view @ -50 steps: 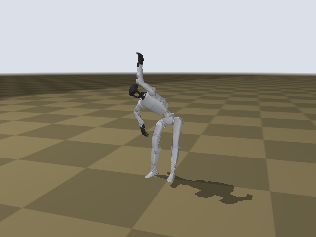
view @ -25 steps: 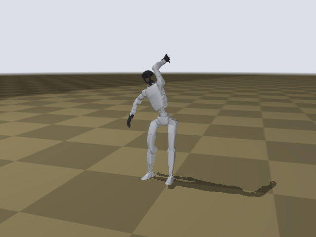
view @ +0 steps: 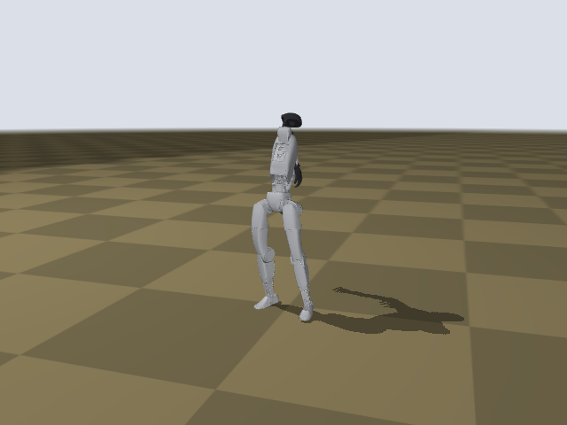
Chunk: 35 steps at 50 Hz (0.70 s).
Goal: In place motions
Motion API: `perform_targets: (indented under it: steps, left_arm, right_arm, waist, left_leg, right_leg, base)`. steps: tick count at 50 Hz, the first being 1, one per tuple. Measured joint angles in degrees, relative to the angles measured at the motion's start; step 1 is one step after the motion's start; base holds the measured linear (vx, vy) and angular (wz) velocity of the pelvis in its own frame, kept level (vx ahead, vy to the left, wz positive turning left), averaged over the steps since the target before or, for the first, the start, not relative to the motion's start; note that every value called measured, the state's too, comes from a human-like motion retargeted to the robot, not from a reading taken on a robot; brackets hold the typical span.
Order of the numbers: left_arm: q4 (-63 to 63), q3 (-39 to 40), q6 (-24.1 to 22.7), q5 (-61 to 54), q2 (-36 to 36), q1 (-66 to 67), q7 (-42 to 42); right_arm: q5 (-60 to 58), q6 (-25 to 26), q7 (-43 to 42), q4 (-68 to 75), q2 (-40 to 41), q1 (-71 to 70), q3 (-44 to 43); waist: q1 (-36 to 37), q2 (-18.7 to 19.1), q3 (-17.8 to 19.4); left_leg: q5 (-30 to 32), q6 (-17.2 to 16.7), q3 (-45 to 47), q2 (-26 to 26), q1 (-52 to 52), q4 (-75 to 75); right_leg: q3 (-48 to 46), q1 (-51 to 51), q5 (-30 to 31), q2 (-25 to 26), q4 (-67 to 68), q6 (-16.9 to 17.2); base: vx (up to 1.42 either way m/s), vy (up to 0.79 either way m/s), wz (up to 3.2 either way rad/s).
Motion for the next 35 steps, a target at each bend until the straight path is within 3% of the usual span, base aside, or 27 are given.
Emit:
perform_targets:
  steps: [8, 15, 21, 25, 29, 35]
  left_arm:
    - [-5.14, -1.04, 0.05, 2.48, 0.0, 0.0, -2.82]
    - [-4.82, -1.04, 6.06, 9.75, 0.0, 0.0, -3.31]
    - [-4.03, -1.04, 11.43, 18.27, 0.0, 0.0, 14.89]
    - [-0.7, -1.04, 12.96, 21.67, 0.0, 0.0, 19.86]
    - [1.44, -1.04, 12.96, 22.06, 0.0, 0.0, 18.63]
    - [5.15, -1.04, 10.35, 17.75, 0.0, 0.0, 8.53]
  right_arm:
    - [2.64, 1.6, 7.76, 12.58, 0.0, 0.0, 0.0]
    - [-4.13, -0.02, 9.95, 14.83, 0.0, 0.0, 0.0]
    - [-11.08, -1.31, 10.79, 10.61, 0.0, 4.3, 0.68]
    - [-14.15, -1.69, 12.02, 5.48, 0.0, 8.06, 3.73]
    - [-16.33, -2.45, 13.73, -0.21, 0.0, 8.78, 5.24]
    - [-16.75, -4.0, 17.18, -7.54, 0.0, 7.6, 5.06]
  waist:
    - [0.98, -0.25, -2.63]
    - [2.27, -0.27, -2.57]
    - [2.79, -0.15, -1.77]
    - [4.22, 0.05, -3.19]
    - [6.29, 0.3, -3.33]
    - [9.15, 0.56, -3.35]
  left_leg:
    - [7.48, 1.56, -1.23, 0.44, 1.81, 2.14]
    - [10.7, 3.7, -0.72, 0.73, 2.79, 3.03]
    - [11.56, 3.04, -0.46, 0.29, 3.88, 4.33]
    - [11.85, 0.61, -1.03, -0.62, 4.07, 4.71]
    - [9.02, -2.45, -5.54, -2.6, 5.0, 4.64]
    - [3.31, -2.04, -7.84, -4.36, 9.62, 6.25]
  right_leg:
    - [-1.23, 4.04, -0.27, 0.09, -0.58, -1.9]
    - [-1.77, 5.63, -0.61, -0.11, 0.22, -2.84]
    - [-2.98, 7.92, -1.16, -1.18, 0.93, -3.13]
    - [-4.18, 9.04, -1.32, -1.96, 0.87, -2.96]
    - [-4.85, 10.05, -1.4, -3.42, 0.87, -2.27]
    - [-5.44, 11.76, -1.69, -6.09, 1.06, -0.38]
  base:
    - [-0.04, -0.14, 0.06]
    - [-0.08, -0.07, 0.03]
    - [-0.07, 0.03, 0.12]
    - [-0.04, 0.15, 0.23]
    - [0.05, 0.21, 0.13]
    - [0.16, 0.26, 0.09]
